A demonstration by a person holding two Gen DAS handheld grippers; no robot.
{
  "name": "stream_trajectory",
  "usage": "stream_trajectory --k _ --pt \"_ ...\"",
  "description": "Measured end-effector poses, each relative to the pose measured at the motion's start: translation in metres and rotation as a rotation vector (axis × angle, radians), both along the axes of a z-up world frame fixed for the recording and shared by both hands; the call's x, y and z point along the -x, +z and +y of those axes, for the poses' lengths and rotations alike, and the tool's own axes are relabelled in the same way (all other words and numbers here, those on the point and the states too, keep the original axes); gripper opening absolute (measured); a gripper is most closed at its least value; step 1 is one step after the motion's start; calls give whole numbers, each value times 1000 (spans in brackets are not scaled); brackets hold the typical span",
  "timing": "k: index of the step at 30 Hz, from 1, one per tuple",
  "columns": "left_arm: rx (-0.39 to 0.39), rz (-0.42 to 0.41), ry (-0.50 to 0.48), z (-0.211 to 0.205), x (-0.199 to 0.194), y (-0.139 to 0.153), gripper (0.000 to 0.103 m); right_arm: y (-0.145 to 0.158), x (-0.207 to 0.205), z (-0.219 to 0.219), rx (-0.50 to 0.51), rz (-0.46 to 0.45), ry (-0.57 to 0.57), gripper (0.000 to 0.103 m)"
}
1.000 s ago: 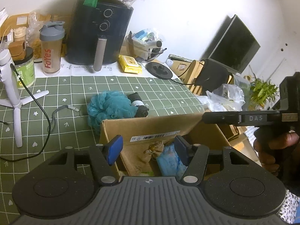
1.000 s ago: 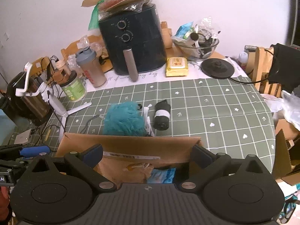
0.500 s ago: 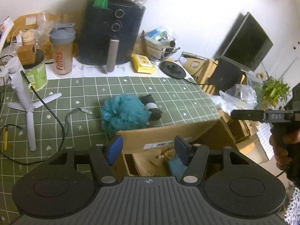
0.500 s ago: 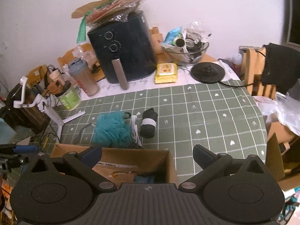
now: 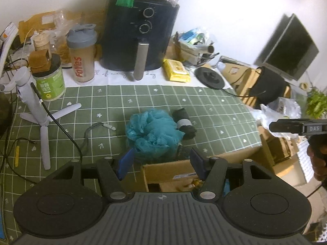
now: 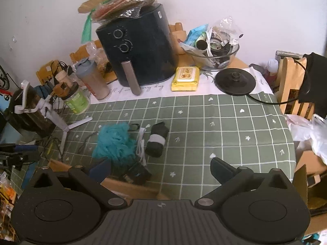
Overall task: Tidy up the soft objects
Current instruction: 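Move both open grippers from the box toward the teal pouf and black roll, then grasp the black rolled bag with white band using the right gripper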
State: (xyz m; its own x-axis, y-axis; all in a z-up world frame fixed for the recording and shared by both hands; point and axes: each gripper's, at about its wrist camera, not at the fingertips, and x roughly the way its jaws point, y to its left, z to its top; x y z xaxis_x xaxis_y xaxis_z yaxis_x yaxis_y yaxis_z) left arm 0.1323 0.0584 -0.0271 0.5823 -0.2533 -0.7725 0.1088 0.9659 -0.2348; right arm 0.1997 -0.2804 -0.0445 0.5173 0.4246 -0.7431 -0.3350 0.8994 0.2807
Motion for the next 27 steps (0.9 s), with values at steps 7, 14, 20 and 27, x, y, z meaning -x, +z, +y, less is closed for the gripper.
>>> stream_trajectory --k 7,14,20,27 --pt "-31 33 72 -11 -14 -3 60 -14 -37 5 66 31 42 103" --pt "-53 49 117 -24 -15 -5 60 -30 -70 6 77 58 93 103" --pt "-61 56 155 -28 -9 -5 60 -48 -94 17 83 73 142 102" --pt "-62 79 127 -28 -4 -11 60 -77 -110 42 93 92 214 95"
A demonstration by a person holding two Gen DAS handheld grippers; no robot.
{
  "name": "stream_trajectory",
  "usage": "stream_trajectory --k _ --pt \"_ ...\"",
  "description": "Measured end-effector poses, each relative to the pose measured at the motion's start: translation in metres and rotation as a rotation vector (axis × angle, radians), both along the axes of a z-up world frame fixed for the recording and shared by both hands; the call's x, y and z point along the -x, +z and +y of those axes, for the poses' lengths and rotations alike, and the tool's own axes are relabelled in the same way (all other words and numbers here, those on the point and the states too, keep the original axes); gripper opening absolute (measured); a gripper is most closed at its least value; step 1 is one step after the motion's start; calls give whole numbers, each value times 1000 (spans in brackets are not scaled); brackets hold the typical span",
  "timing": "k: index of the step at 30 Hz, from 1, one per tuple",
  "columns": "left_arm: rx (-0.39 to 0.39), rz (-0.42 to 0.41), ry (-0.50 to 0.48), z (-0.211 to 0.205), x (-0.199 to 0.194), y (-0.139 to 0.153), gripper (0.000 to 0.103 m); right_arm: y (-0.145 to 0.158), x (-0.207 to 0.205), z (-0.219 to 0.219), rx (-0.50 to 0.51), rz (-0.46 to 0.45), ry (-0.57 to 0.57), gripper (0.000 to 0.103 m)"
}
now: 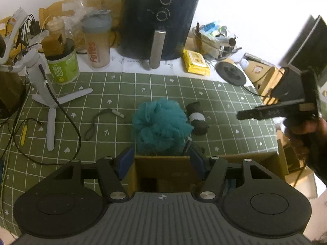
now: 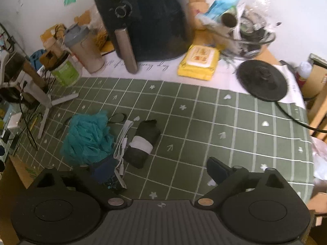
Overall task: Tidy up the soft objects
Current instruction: 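Grasp the black rolled bag with white band using the right gripper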
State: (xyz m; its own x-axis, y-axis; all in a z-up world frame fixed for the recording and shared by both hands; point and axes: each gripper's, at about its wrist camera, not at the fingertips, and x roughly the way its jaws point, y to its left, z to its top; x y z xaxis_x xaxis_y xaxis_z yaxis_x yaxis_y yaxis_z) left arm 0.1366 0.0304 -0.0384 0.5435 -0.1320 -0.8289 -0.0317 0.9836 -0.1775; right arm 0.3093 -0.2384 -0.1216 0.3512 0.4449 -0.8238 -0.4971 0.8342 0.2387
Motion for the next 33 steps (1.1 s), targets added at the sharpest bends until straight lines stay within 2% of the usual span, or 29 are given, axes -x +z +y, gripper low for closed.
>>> stream_trajectory --k 6,9,15,18,23,27,30,33 --pt "9 0 -29 3 10 0 60 -22 -12 27 -43 32 90 87" --pt "10 0 -35 5 17 0 60 -35 -22 39 -59 78 113 80" --pt "17 2 -14 11 28 1 60 -62 -39 61 -65 149 94 72" --pt "19 5 6 15 34 1 60 -72 -45 69 -43 161 83 71" --pt "23 8 48 21 42 1 60 -87 -53 81 30 171 69 63" --pt "28 9 72 23 45 1 60 -93 -56 92 64 165 82 58" --pt "28 8 81 23 46 1 60 -94 -56 98 103 144 96 50" --pt "27 1 83 23 45 2 60 -93 -57 99 117 142 93 49"
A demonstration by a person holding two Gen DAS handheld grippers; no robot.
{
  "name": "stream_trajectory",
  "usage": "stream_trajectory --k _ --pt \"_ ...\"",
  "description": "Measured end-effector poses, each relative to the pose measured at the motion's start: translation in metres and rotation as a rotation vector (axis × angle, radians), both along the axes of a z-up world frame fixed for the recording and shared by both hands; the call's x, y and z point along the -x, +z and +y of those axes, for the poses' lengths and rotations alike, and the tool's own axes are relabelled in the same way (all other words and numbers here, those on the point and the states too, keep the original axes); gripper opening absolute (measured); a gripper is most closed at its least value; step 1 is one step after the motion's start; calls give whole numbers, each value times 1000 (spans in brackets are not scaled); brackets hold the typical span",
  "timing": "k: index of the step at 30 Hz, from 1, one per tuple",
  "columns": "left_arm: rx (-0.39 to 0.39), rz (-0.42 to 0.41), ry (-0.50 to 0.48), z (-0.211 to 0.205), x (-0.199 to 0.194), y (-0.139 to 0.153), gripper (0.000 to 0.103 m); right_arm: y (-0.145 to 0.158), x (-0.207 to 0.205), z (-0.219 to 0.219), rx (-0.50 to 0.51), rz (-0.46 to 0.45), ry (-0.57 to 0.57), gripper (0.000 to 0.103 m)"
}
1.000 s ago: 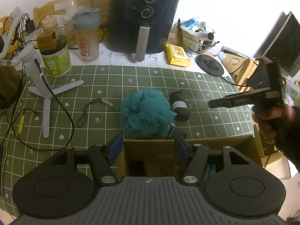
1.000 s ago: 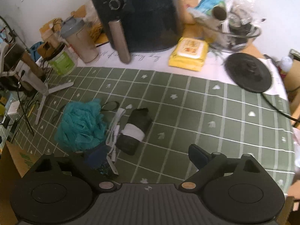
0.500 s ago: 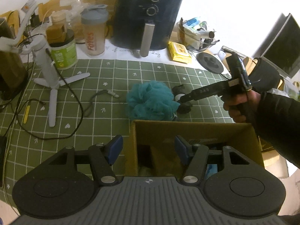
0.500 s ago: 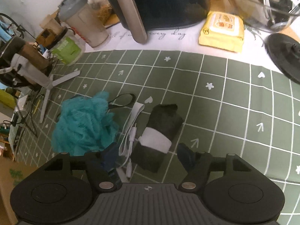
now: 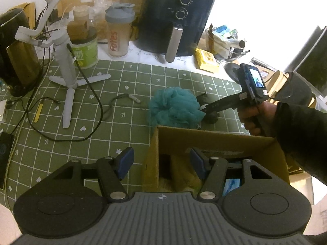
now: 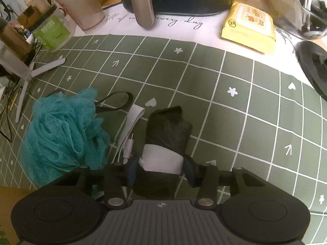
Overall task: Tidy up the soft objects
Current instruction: 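Grasp the black rolled bag with white band using the right gripper, then grasp the teal mesh pouf with the left gripper while the right gripper holds the black roll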
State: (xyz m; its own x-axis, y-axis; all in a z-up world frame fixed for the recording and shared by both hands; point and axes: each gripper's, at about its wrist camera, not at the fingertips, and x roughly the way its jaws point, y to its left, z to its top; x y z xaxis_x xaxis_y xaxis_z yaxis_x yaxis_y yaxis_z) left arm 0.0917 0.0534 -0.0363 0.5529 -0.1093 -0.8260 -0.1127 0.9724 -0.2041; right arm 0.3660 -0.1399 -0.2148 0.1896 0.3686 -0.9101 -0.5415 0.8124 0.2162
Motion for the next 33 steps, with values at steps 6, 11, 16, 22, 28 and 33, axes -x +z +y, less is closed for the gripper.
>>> stream_trajectory --k 6,11,16,22,28,33 --pt "-10 -19 -19 1 -8 4 60 13 -1 -15 -17 -4 -24 48" --pt "-18 -32 -51 1 -22 7 60 30 3 -29 -51 4 -26 48" --pt "-22 -38 -100 1 -41 7 60 51 17 -45 -82 -17 -35 48" --pt "-21 -27 -173 1 -68 3 60 72 34 -68 -130 -47 -78 48" --pt "-39 -15 -287 -1 -92 -4 60 89 56 -90 -152 -85 -107 48" --pt "-55 23 -383 -10 -110 -16 60 96 73 -108 -187 -88 -155 48"
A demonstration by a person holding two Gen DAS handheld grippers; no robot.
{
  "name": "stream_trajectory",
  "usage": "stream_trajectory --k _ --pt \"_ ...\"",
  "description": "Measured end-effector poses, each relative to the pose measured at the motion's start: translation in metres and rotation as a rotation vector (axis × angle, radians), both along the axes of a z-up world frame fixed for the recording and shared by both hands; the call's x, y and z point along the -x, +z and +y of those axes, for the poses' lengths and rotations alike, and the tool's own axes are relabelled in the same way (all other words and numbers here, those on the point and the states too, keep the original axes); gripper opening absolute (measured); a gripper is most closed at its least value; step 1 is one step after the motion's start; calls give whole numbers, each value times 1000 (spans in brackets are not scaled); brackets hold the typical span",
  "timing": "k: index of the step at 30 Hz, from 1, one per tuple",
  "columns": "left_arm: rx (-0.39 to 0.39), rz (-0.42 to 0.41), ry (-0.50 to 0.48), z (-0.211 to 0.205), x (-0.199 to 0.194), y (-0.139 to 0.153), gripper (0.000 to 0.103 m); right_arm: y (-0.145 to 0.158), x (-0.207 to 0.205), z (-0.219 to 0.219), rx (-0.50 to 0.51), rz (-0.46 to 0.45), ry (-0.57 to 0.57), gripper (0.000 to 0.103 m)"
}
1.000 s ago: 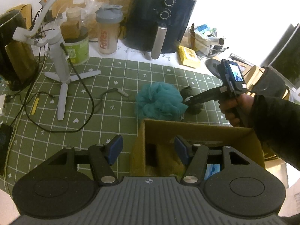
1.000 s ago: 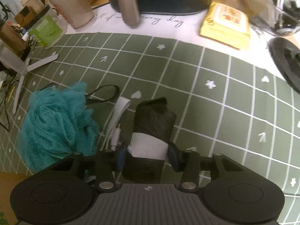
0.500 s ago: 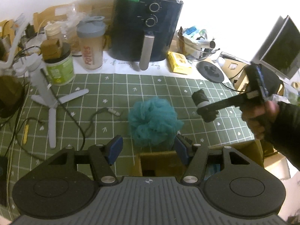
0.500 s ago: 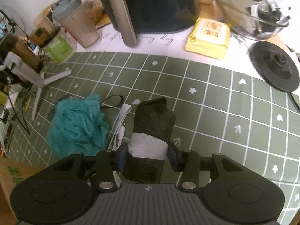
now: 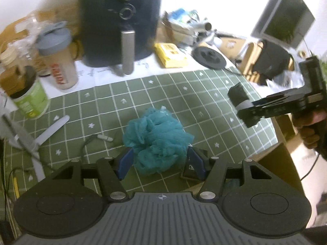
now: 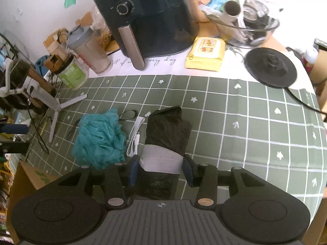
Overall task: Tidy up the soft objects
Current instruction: 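Grasp the teal mesh pouf with the left gripper while the right gripper holds the black roll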
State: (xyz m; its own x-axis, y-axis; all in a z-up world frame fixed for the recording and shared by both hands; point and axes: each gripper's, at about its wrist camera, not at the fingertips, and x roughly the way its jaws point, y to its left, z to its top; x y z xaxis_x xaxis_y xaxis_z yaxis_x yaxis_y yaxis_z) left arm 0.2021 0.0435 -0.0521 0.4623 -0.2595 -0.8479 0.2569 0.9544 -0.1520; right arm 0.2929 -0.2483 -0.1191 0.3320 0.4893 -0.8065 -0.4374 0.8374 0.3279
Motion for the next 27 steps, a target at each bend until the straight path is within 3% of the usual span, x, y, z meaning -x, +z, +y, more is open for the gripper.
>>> stream_trajectory --k 9,11,14,18,24,25,27 --pt "-57 90 -89 -15 -46 -19 60 15 30 -27 -73 -15 -50 48" --pt "-43 131 -100 -17 -57 -26 60 19 35 -32 -76 -24 -55 48" --pt "-11 255 -107 -19 -79 -44 60 23 42 -39 -81 -36 -64 48" --pt "6 404 -43 -19 -105 -72 60 26 52 -47 -94 -45 -60 48" --pt "34 488 28 -21 -120 -100 60 28 64 -57 -98 -51 -65 48" --pt "48 499 37 -21 -122 -102 58 28 65 -59 -99 -50 -66 48" --pt "71 510 60 -19 -123 -106 46 28 69 -61 -97 -53 -65 48"
